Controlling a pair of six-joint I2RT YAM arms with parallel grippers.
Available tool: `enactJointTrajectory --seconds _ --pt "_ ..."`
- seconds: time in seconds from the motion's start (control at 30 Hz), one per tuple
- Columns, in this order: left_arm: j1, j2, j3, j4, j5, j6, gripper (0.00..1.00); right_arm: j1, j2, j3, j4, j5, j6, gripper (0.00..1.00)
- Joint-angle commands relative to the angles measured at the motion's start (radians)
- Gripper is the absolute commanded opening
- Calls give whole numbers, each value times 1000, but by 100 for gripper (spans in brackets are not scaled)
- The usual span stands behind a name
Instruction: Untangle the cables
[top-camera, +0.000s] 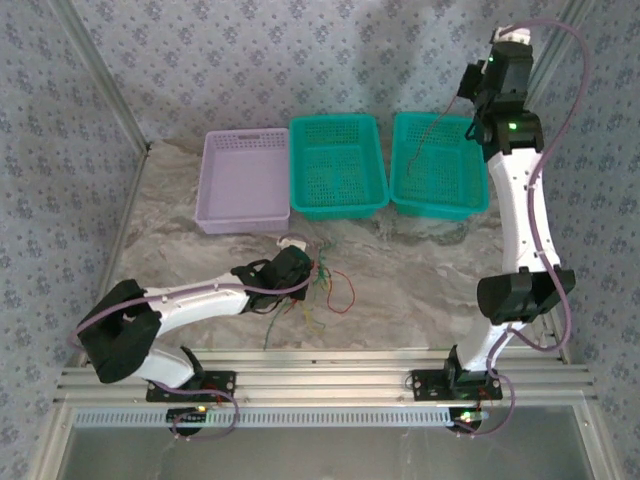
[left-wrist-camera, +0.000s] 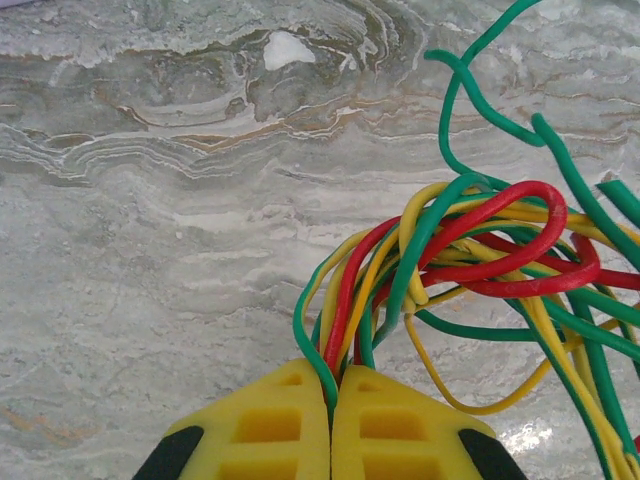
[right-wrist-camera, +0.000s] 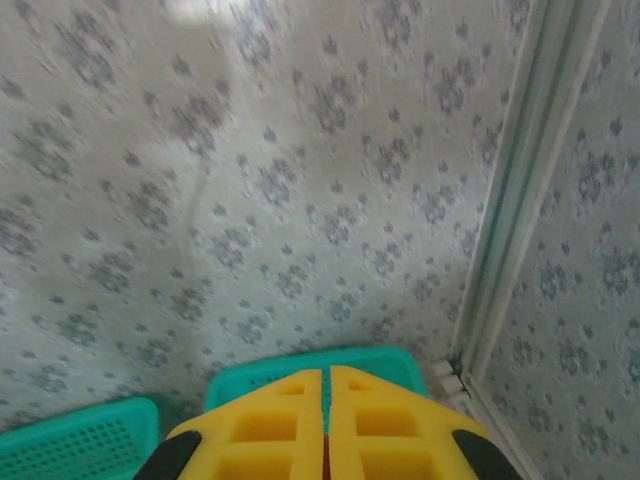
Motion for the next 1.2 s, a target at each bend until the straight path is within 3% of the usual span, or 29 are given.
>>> enactJointTrajectory --seconds 0.0,0.43,0.8,1.1,1.17 --pt "-12 10 29 16 -4 -19 0 -9 0 -103 77 46 22 0" --pt "-19 16 40 3 3 -18 0 -1 53 -449 175 94 135 0" --pt "-33 21 33 6 2 -27 0 -2 359 -229 -57 59 162 0" --pt "-33 11 46 6 -7 -14 0 -11 428 -190 -120 -2 211 0" --pt "-33 10 51 10 -10 -6 0 -18 442 -174 -155 -20 225 6"
